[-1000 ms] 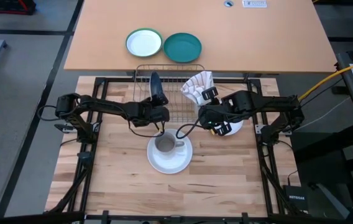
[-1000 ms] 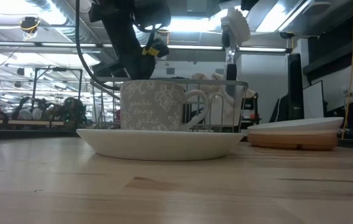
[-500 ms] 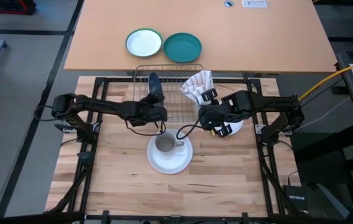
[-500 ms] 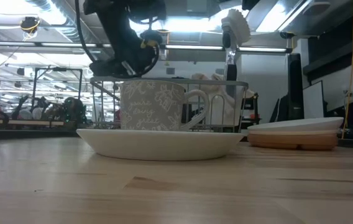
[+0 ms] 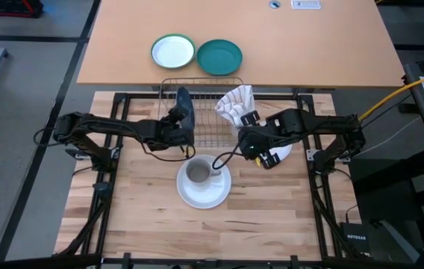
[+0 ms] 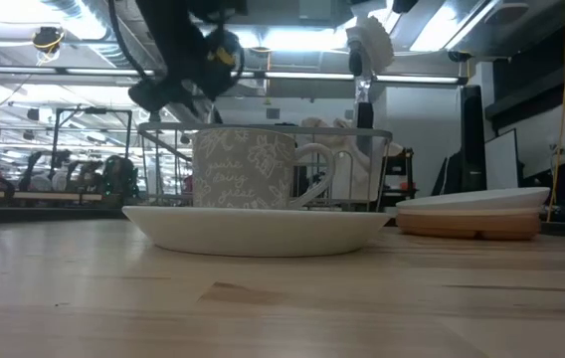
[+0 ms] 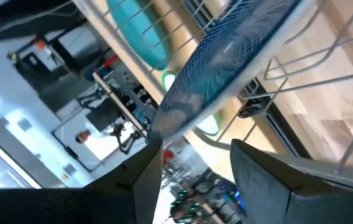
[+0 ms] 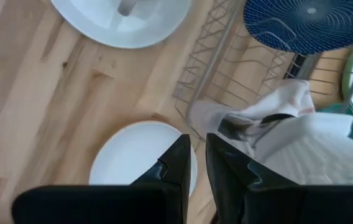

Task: Sort dishes
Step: Put the blue patterned plate in the dish rack, then remove the mug from the white plate

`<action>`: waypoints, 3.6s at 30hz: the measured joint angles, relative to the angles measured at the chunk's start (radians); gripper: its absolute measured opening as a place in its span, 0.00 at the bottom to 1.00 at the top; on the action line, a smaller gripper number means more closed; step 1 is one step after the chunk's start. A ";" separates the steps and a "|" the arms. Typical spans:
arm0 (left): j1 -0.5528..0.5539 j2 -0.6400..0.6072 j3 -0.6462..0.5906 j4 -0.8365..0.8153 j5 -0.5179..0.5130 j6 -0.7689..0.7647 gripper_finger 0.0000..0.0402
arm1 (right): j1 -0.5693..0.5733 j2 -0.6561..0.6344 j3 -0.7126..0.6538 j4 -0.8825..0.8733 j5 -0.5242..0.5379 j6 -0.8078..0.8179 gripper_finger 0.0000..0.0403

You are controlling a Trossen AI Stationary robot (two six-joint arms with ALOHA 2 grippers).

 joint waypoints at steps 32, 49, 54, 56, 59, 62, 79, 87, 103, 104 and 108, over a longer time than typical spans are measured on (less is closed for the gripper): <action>-0.271 -0.230 0.000 -0.043 0.300 -1.072 0.45 | 0.149 0.001 -0.580 0.777 -0.068 0.092 0.14; -0.288 -0.230 0.000 -0.042 0.378 -1.149 0.45 | 0.140 0.001 -0.679 0.927 0.005 0.081 0.14; -0.288 -0.229 0.000 -0.042 0.378 -1.156 0.45 | 0.101 0.001 -0.679 0.979 -0.155 0.136 0.22; -0.288 -0.229 0.000 -0.042 0.378 -1.167 0.45 | 0.086 0.001 -0.679 0.989 -0.180 0.151 0.28; -0.288 -0.229 0.000 -0.042 0.378 -1.181 0.45 | 0.067 0.017 -0.678 0.993 -0.145 0.174 0.35; -0.288 -0.229 0.000 -0.043 0.378 -1.183 0.45 | 0.047 0.049 -0.678 0.993 -0.134 0.198 0.41; -0.288 -0.228 0.000 -0.042 0.378 -1.183 0.45 | 0.029 0.178 -0.678 1.000 -0.114 0.240 0.49; -0.288 -0.228 0.000 -0.042 0.379 -1.183 0.45 | 0.030 0.170 -0.678 1.001 -0.133 0.240 0.49; -0.288 -0.228 0.000 -0.042 0.378 -1.183 0.45 | 0.031 0.169 -0.677 1.156 -0.300 0.301 0.49; -0.288 -0.228 0.000 -0.042 0.378 -1.183 0.45 | 0.031 0.169 -0.677 1.154 -0.309 0.315 0.49; -0.288 -0.228 0.000 -0.042 0.378 -1.183 0.45 | 0.031 0.174 -0.677 1.184 -0.318 0.386 0.49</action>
